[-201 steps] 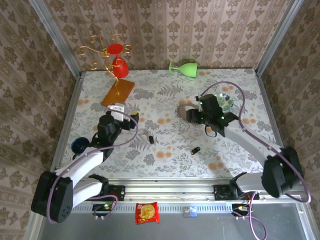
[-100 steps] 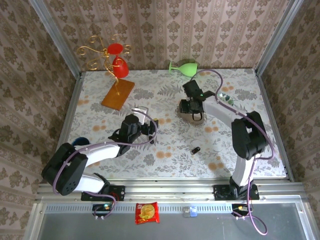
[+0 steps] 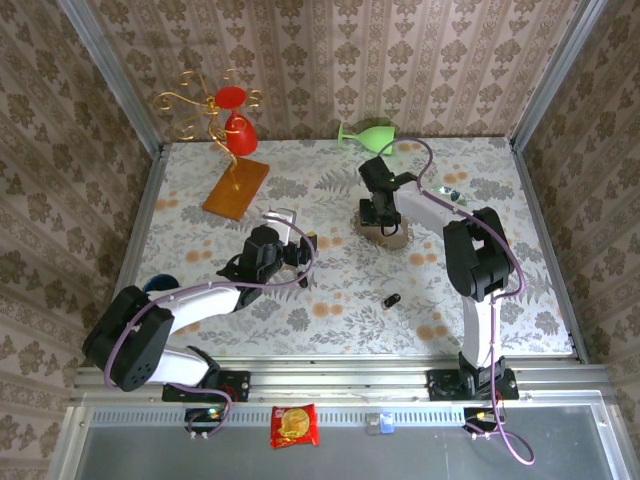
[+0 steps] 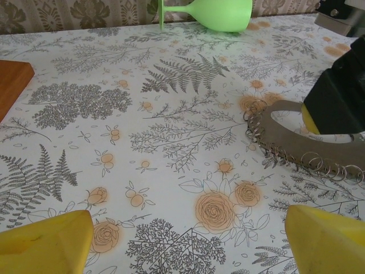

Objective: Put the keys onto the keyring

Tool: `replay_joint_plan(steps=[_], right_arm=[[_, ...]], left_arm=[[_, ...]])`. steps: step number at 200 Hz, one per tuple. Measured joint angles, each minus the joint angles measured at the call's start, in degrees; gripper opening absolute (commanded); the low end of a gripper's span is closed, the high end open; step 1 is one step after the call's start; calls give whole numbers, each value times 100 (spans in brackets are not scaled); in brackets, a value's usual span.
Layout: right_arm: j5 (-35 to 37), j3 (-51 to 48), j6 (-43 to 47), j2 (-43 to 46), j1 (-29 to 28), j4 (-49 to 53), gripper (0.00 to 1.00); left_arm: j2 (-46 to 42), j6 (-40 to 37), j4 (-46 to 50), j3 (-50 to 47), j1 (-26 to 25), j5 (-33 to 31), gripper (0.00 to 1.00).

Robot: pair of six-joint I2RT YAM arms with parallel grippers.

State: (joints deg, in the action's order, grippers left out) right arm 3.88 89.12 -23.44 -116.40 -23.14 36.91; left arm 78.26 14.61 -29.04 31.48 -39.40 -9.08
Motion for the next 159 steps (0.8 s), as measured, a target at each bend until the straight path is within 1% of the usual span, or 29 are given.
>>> replay_joint_plan(steps=[11, 42, 51, 65, 143, 159], right_arm=[[-4, -48, 72, 0, 0, 70, 38], [-24, -203, 122, 0, 0, 234, 33], [-48, -216, 136, -2, 0, 262, 28], [-105, -216, 168, -4, 0, 264, 27], [-249, -219, 269, -175, 0, 295, 28], [-275, -219, 291, -208, 0, 330, 27]], left_arm=[[0, 2, -4, 0, 0, 0, 88], [26, 2, -4, 24, 0, 2, 88], [46, 2, -4, 52, -2, 2, 88], [57, 2, -4, 79, 0, 2, 88], [55, 2, 37, 85, -2, -24, 88], [55, 2, 35, 85, -2, -37, 87]])
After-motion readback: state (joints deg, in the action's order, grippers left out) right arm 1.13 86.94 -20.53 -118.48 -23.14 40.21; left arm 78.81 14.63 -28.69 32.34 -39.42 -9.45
